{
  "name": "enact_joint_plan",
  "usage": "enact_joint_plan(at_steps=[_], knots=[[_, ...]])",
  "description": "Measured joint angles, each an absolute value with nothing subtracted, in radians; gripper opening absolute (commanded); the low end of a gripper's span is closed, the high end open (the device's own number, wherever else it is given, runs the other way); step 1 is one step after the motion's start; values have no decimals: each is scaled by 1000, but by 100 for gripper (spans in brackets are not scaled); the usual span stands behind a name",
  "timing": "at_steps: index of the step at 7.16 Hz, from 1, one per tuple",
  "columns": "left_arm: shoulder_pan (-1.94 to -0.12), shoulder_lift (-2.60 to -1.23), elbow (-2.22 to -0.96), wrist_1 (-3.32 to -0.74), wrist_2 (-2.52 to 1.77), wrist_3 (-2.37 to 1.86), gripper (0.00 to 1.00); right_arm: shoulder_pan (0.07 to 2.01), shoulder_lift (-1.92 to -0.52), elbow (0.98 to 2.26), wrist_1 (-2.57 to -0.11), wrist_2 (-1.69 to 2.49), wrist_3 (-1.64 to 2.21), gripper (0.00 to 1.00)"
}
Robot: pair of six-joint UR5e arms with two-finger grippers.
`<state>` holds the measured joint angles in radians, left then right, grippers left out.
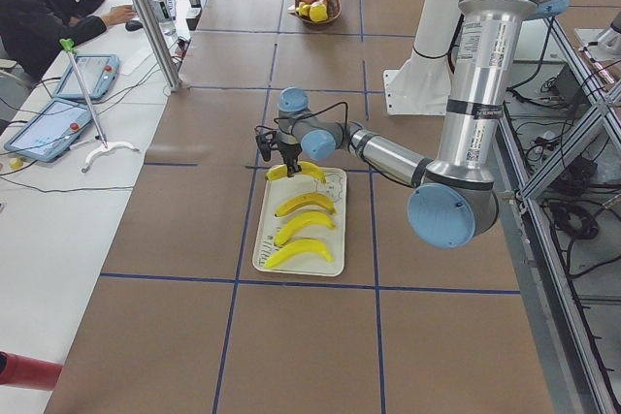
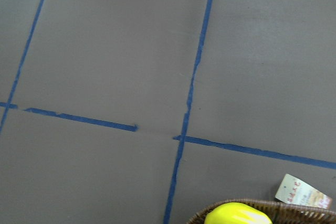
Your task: Transfer all bananas from basket to plate
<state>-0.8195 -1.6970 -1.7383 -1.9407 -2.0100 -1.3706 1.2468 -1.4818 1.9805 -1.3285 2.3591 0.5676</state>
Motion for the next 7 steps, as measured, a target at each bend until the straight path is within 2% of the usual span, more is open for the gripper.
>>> enact_joint_plan(at_steps=[2, 4, 7], knots=[[-822, -1677, -1750, -1942, -1990, -1318, 100, 1316, -1513, 1931, -1330, 2380, 449, 100], [-835, -1646, -1838, -1913, -2008, -1267, 100, 1385, -1546, 1857, -1330, 2386, 317, 100], [-946, -1614, -2006, -1687, -2081, -1022, 100, 1458, -1572, 1718, -1326, 2383, 137, 100]])
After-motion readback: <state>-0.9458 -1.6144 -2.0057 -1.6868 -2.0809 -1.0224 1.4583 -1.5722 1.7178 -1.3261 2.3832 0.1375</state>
